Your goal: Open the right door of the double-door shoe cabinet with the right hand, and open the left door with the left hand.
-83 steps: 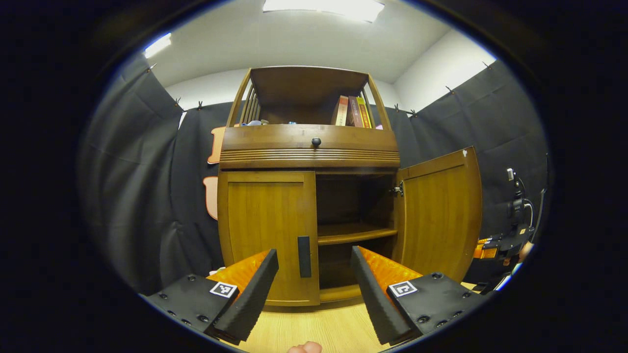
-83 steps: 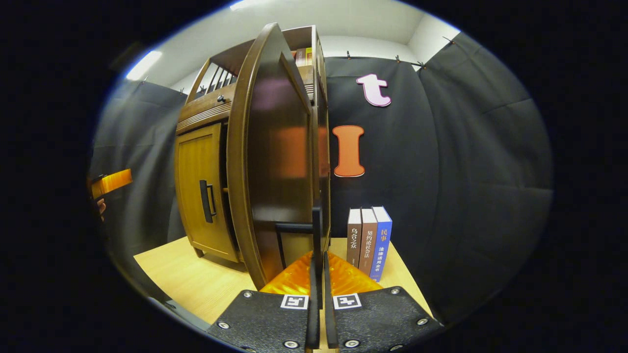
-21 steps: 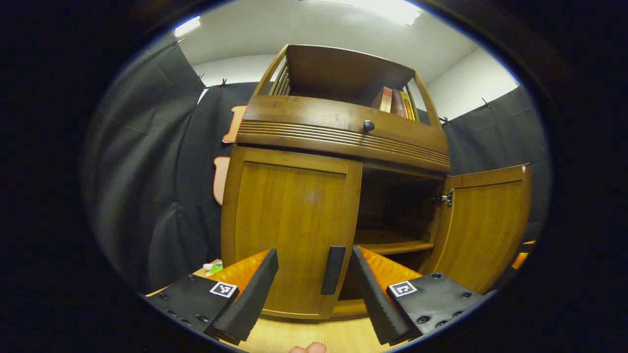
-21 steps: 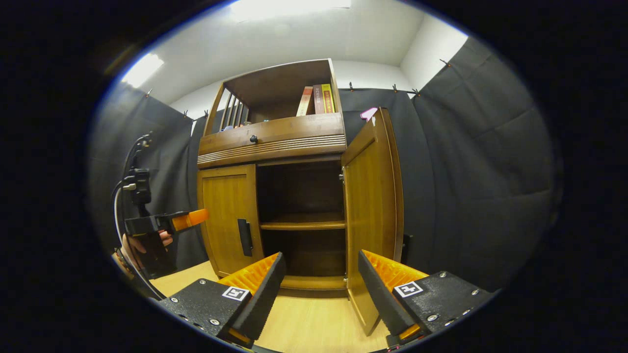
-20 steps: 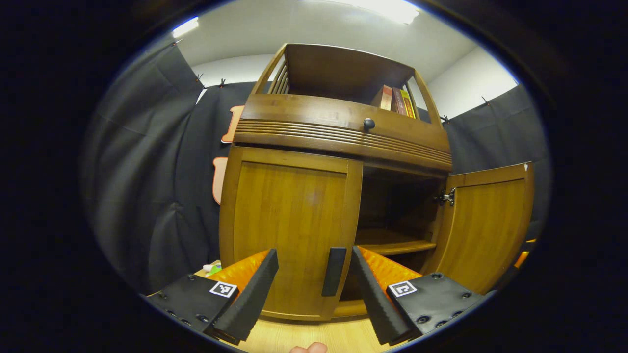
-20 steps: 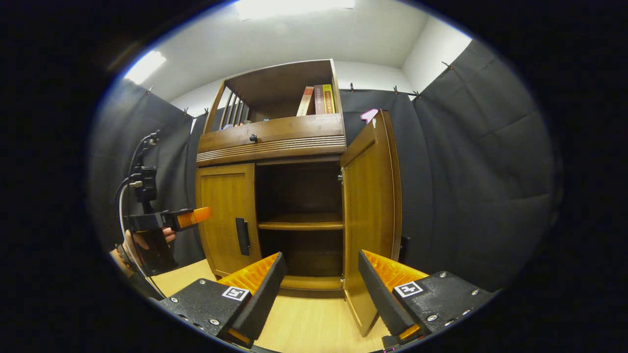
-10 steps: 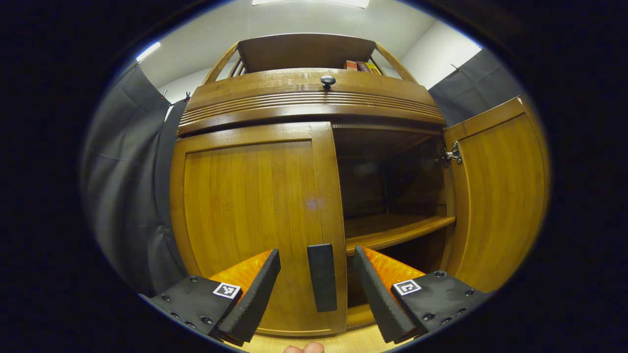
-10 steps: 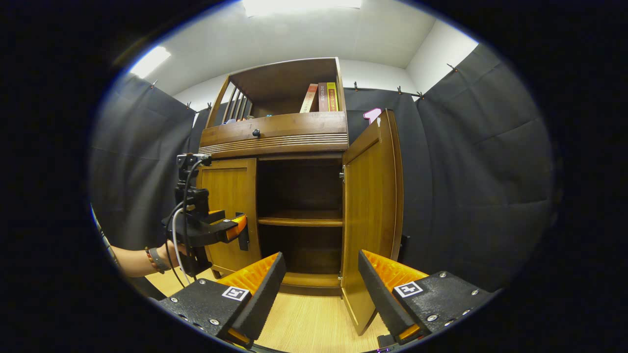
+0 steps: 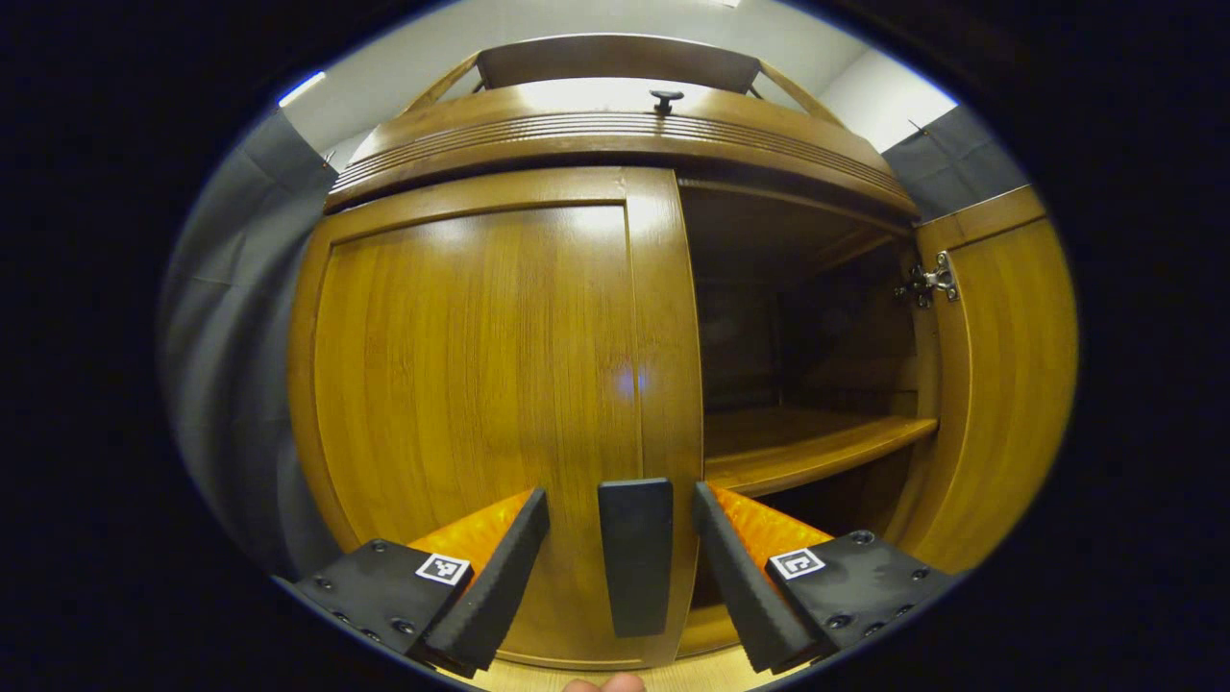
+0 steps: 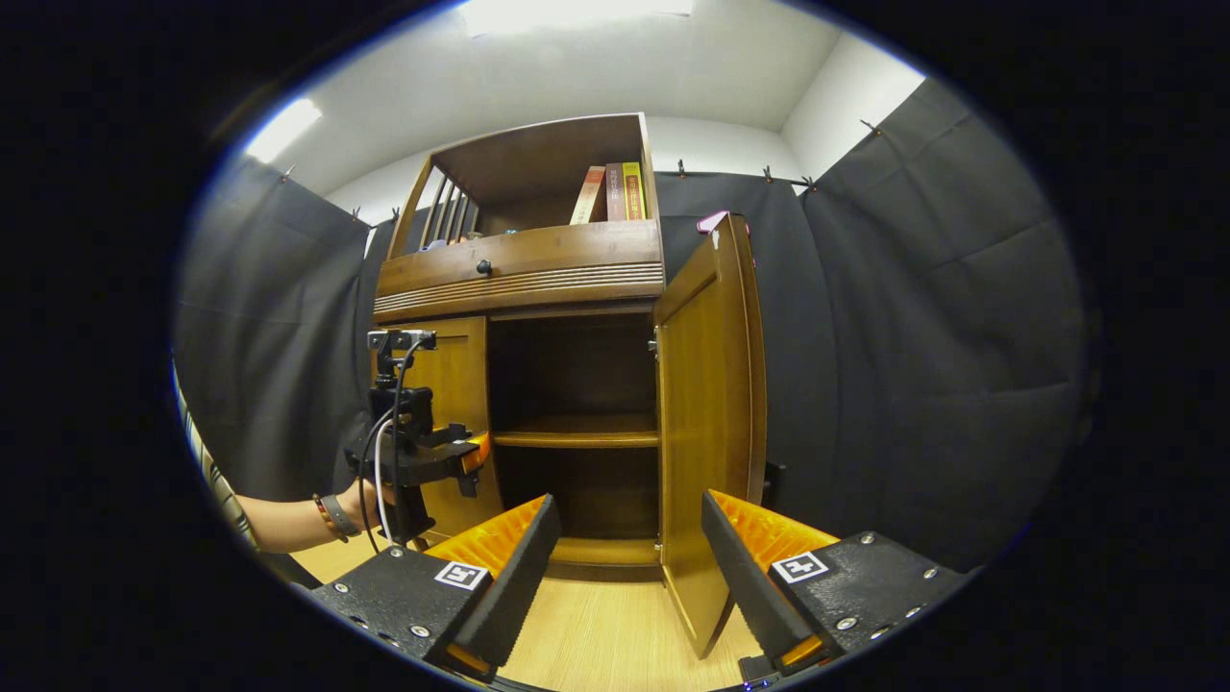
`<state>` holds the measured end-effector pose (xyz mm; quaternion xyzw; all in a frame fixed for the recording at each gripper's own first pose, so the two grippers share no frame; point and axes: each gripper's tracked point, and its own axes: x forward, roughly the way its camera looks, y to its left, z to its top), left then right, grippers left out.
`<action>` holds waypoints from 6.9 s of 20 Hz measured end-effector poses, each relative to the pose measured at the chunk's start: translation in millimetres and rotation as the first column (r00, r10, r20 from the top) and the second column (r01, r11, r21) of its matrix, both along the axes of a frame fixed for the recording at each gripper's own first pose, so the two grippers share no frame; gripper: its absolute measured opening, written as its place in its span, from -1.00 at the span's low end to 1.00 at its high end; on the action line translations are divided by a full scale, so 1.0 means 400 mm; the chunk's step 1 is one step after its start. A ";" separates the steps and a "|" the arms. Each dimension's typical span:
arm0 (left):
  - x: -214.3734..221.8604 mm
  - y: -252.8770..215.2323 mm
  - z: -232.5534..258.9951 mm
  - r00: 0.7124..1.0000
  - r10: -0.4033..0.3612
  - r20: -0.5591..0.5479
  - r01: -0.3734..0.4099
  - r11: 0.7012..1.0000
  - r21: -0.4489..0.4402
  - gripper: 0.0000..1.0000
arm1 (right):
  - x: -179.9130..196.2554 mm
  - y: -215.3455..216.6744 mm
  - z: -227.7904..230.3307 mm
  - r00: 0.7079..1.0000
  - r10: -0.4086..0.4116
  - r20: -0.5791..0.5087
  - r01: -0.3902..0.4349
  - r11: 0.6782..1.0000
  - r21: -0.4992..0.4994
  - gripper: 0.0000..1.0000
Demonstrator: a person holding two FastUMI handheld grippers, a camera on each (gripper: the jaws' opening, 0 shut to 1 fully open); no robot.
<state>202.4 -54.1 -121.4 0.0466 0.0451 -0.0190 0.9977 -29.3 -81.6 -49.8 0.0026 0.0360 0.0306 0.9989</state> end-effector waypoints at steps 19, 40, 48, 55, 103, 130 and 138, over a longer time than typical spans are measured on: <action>0.001 -0.016 -0.006 1.000 0.002 -0.008 -0.003 0.997 -0.083 -0.24 | -0.016 -0.011 -0.035 0.999 -0.001 -0.032 0.001 1.000 0.014 1.00; -0.332 0.097 0.072 0.994 0.021 -0.104 -0.028 0.998 -0.062 -0.34 | -0.073 0.104 -0.028 0.994 0.106 -0.041 -0.104 0.994 0.045 0.84; -0.441 0.182 0.098 0.992 0.045 -0.120 -0.047 0.999 -0.019 -0.34 | -0.045 0.182 -0.026 0.986 0.165 -0.037 -0.162 0.985 0.059 1.00; -0.495 0.249 0.112 0.989 0.061 -0.133 -0.066 0.997 -0.034 -0.39 | -0.019 0.234 -0.021 0.984 0.172 -0.036 -0.170 0.984 0.050 1.00; -0.622 0.233 0.237 0.996 -0.089 0.021 0.091 0.991 -0.099 -0.74 | -0.017 0.324 -0.030 0.974 0.222 -0.042 -0.219 0.973 0.067 0.84; -0.592 0.050 0.227 0.971 0.222 0.092 -0.212 0.971 -0.109 0.90 | -0.062 0.064 -0.022 0.980 0.199 -0.028 -0.193 0.971 0.143 0.84; -0.636 0.064 0.237 0.968 0.232 0.096 -0.226 0.972 -0.072 0.90 | -0.074 0.119 -0.025 0.967 0.253 -0.029 -0.246 0.958 0.147 1.00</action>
